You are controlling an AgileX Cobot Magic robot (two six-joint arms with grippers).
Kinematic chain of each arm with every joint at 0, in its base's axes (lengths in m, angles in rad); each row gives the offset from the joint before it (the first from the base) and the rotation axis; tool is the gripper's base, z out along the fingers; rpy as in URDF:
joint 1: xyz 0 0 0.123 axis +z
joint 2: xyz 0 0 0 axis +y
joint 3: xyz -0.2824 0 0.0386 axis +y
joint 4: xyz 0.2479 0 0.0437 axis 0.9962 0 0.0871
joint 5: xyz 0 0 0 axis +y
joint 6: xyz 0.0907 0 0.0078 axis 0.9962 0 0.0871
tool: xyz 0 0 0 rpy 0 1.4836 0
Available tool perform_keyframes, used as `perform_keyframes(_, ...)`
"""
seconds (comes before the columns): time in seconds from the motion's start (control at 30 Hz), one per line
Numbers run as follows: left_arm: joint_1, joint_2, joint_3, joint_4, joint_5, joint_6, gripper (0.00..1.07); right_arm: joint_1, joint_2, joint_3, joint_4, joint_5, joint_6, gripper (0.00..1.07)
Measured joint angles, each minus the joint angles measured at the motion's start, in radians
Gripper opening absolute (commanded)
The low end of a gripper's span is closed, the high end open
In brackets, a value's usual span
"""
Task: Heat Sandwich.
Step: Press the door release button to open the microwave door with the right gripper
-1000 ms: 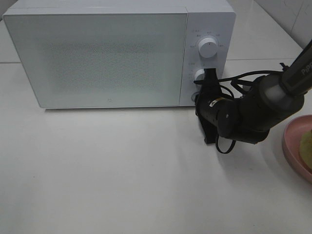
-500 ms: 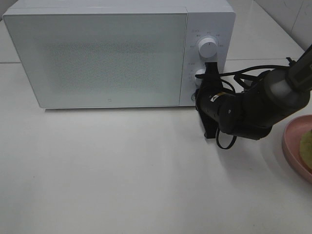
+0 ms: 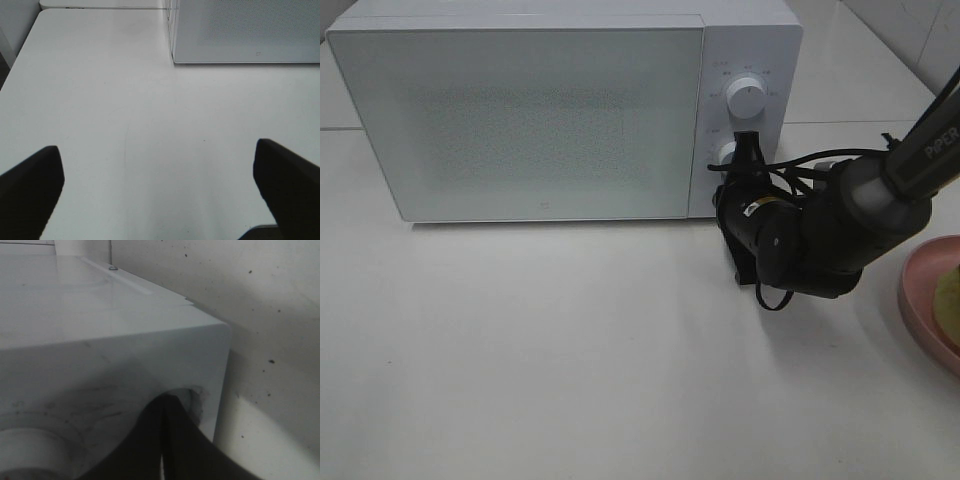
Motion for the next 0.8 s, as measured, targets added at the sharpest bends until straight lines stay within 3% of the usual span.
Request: perform_keyframes(0.8, 0.000, 0.000, 0.000, 0.000, 0.000, 0.000, 0.98, 0.006, 0.026, -0.028, 0.024, 0.023, -0.014, 0.00)
